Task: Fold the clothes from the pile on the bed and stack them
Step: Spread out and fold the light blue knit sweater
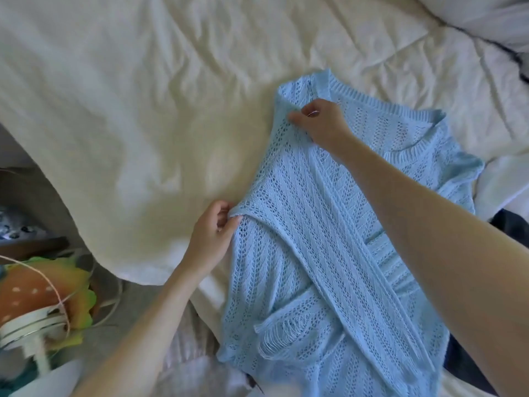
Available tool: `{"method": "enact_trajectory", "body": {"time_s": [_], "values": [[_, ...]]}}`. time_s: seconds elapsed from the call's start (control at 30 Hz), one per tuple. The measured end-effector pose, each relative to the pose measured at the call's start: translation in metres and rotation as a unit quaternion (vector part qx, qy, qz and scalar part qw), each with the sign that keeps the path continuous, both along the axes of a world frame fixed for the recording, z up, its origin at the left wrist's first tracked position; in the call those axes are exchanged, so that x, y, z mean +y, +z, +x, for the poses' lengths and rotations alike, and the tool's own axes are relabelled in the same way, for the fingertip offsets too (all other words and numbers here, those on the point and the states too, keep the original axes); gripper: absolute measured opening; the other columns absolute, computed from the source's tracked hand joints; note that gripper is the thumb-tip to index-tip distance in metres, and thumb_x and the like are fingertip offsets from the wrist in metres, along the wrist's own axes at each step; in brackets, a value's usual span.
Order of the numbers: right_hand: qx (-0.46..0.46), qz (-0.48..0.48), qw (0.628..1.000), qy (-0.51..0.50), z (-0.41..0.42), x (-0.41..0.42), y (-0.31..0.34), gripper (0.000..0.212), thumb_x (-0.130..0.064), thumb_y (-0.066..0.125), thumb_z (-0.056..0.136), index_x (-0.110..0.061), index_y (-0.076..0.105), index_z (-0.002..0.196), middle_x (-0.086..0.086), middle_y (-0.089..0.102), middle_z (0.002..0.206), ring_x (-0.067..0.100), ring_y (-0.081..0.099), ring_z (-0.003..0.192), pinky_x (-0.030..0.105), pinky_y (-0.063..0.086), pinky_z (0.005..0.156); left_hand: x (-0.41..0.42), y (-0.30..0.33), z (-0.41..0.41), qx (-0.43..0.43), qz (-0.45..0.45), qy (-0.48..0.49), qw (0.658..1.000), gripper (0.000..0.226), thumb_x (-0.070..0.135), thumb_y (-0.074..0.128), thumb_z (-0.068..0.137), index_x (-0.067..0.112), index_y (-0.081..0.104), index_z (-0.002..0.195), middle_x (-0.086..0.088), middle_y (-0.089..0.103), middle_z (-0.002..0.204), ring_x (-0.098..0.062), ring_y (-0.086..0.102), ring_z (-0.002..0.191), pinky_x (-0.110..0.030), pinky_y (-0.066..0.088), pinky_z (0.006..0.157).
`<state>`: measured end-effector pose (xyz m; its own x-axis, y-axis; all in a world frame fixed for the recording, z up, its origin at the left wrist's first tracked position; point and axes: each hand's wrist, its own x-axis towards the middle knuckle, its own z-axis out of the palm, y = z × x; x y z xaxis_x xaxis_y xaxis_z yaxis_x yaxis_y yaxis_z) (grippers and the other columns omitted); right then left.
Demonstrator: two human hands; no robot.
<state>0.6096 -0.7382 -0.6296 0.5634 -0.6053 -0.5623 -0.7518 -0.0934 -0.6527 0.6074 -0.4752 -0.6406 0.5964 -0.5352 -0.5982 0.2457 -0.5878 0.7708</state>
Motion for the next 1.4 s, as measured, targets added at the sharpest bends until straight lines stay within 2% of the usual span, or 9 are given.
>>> {"method": "enact_trajectory", "body": {"time_s": [0.13, 0.3, 0.4, 0.53, 0.73, 0.83, 1.07, 1.3, 1.4], "values": [[0.002, -0.042, 0.999, 0.0, 0.02, 0.006, -0.012, 0.02, -0.033, 0.069, 0.084, -0.02, 0.055, 0.078, -0.011, 0.052, 0.069, 0.003, 0.046, 0.057, 0.017, 0.04, 0.052, -0.001, -0.006, 0.005, -0.015, 0.008, 0.006, 1.0, 0.015, 0.017, 0.055, 0.094, 0.012, 0.054, 0.108, 0.001, 0.062, 0.088, -0.015, 0.06, 0.081, -0.022, 0.046, 0.07], [-0.026, -0.079, 0.997, 0.008, 0.031, 0.014, -0.016, 0.014, -0.033, 0.069, 0.083, -0.022, 0.061, 0.082, -0.01, 0.057, 0.068, 0.003, 0.047, 0.057, 0.022, 0.041, 0.059, 0.0, -0.008, 0.0, -0.024, -0.008, 0.036, 0.999, 0.01, 0.022, 0.055, 0.093, 0.018, 0.053, 0.102, 0.001, 0.06, 0.085, -0.007, 0.057, 0.076, -0.021, 0.046, 0.069], [-0.016, -0.108, 0.993, 0.046, 0.025, 0.022, -0.013, 0.024, -0.034, 0.061, 0.091, -0.015, 0.065, 0.105, -0.001, 0.067, 0.099, 0.008, 0.056, 0.08, 0.024, 0.047, 0.075, 0.005, -0.008, -0.01, -0.009, -0.006, 0.047, 0.999, 0.011, 0.024, 0.061, 0.089, 0.019, 0.054, 0.095, 0.006, 0.056, 0.073, 0.001, 0.051, 0.062, -0.014, 0.042, 0.061], [-0.003, -0.263, 0.961, 0.083, -0.022, 0.048, -0.003, 0.04, -0.028, 0.047, 0.097, -0.014, 0.048, 0.134, 0.006, 0.048, 0.137, 0.022, 0.042, 0.126, 0.039, 0.035, 0.103, 0.016, -0.011, -0.025, -0.016, 0.046, -0.023, 0.999, 0.019, 0.029, 0.064, 0.088, 0.018, 0.054, 0.077, 0.001, 0.054, 0.064, -0.001, 0.045, 0.052, -0.011, 0.035, 0.05], [-0.033, -0.332, 0.928, 0.166, -0.133, 0.128, 0.005, 0.032, -0.01, 0.06, 0.089, -0.003, 0.063, 0.12, 0.021, 0.051, 0.135, 0.039, 0.046, 0.128, 0.056, 0.037, 0.103, 0.036, -0.015, -0.029, -0.029, 0.038, 0.063, 0.997, 0.012, 0.023, 0.058, 0.092, 0.023, 0.056, 0.081, -0.002, 0.058, 0.07, -0.018, 0.051, 0.063, -0.024, 0.044, 0.061], [0.007, -0.304, 0.929, 0.212, -0.181, 0.161, 0.001, 0.04, -0.012, 0.058, 0.091, -0.006, 0.056, 0.13, 0.021, 0.042, 0.143, 0.04, 0.037, 0.134, 0.059, 0.027, 0.108, 0.044, -0.017, -0.036, 0.029, 0.018, 0.084, 0.996, 0.006, 0.022, 0.062, 0.089, 0.026, 0.059, 0.086, 0.001, 0.067, 0.083, -0.014, 0.063, 0.073, -0.037, 0.052, 0.07], [0.102, -0.214, 0.961, 0.144, -0.261, 0.204, 0.001, 0.052, -0.023, 0.046, 0.098, -0.018, 0.03, 0.147, 0.008, 0.019, 0.156, 0.028, 0.011, 0.146, 0.052, 0.006, 0.117, 0.085, -0.028, -0.091, 0.11, 0.11, -0.044, 0.987, 0.015, 0.028, 0.068, 0.084, 0.031, 0.06, 0.097, 0.023, 0.062, 0.091, 0.011, 0.059, 0.076, -0.009, 0.046, 0.061], [0.14, -0.206, 0.962, 0.114, -0.358, 0.232, 0.003, 0.05, -0.015, 0.056, 0.092, -0.011, 0.044, 0.14, 0.012, 0.03, 0.152, 0.033, 0.024, 0.142, 0.054, 0.017, 0.113, 0.136, -0.02, -0.144, 0.135, 0.17, -0.044, 0.975, 0.018, 0.013, 0.063, 0.089, 0.012, 0.059, 0.107, 0.004, 0.063, 0.094, -0.003, 0.06, 0.079, -0.011, 0.046, 0.062], [0.128, -0.208, 0.966, 0.081, -0.404, 0.241, 0.008, 0.049, -0.011, 0.061, 0.089, -0.007, 0.05, 0.136, 0.016, 0.038, 0.147, 0.037, 0.034, 0.137, 0.056, 0.024, 0.11, 0.149, -0.013, -0.166, 0.089, 0.209, -0.057, 0.972, 0.015, 0.012, 0.064, 0.089, 0.004, 0.064, 0.101, -0.008, 0.065, 0.093, -0.02, 0.06, 0.083, -0.026, 0.045, 0.073]]}}
